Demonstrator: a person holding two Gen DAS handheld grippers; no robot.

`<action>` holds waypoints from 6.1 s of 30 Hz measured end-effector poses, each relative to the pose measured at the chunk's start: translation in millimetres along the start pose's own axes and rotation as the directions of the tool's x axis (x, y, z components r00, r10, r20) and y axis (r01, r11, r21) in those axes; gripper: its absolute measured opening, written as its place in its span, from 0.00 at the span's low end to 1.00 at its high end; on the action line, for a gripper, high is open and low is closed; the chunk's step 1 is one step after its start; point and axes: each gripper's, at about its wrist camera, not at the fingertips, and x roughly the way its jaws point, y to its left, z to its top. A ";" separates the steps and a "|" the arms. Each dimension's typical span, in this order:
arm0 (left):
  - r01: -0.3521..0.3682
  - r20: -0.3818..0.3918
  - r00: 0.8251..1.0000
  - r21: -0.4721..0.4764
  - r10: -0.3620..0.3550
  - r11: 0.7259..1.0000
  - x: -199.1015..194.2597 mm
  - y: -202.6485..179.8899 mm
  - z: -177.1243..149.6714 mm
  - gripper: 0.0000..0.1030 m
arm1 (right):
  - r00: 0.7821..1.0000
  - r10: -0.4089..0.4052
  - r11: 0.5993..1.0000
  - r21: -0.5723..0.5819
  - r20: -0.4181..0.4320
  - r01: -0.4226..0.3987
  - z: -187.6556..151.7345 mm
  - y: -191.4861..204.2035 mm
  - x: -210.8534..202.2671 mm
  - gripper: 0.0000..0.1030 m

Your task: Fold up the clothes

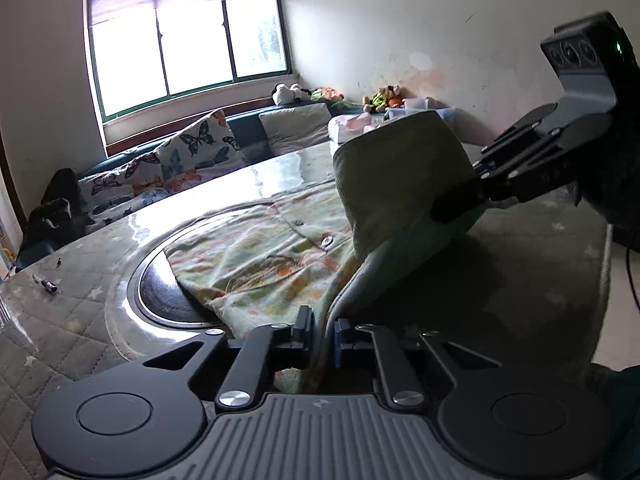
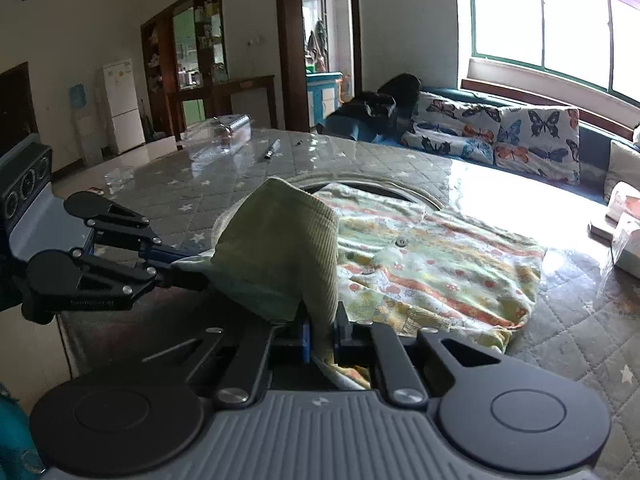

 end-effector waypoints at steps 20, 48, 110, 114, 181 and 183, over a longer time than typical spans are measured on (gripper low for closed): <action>0.121 0.039 0.992 -0.167 -0.116 0.978 -72.2 -2.9 25.3 0.10 | 0.999 0.052 0.995 -0.088 -0.008 -0.052 27.4 21.1 -65.3 0.08; -0.136 -0.218 0.975 -0.406 0.049 0.903 94.8 111.3 31.5 0.19 | 0.959 -0.249 0.953 0.144 -0.135 0.268 12.2 -98.7 60.1 0.34; 0.069 -0.069 0.993 -0.349 -0.099 0.935 63.4 -8.6 25.8 0.42 | 0.995 -0.073 0.997 0.001 -0.068 0.073 -28.7 -4.5 29.8 0.23; 0.068 -0.062 0.993 -0.373 -0.098 0.925 61.3 -4.4 22.0 0.44 | 0.992 -0.113 0.991 0.059 -0.055 0.116 -38.0 -16.8 17.6 0.23; -0.098 -0.170 0.985 -0.446 0.023 0.890 148.1 57.2 62.0 0.59 | 0.975 -0.199 0.963 0.166 -0.101 0.214 22.6 -93.3 107.7 0.45; -0.114 -0.178 0.983 -0.446 0.037 0.888 147.7 57.8 59.9 0.63 | 0.974 -0.202 0.962 0.163 -0.100 0.217 24.5 -91.8 106.4 0.46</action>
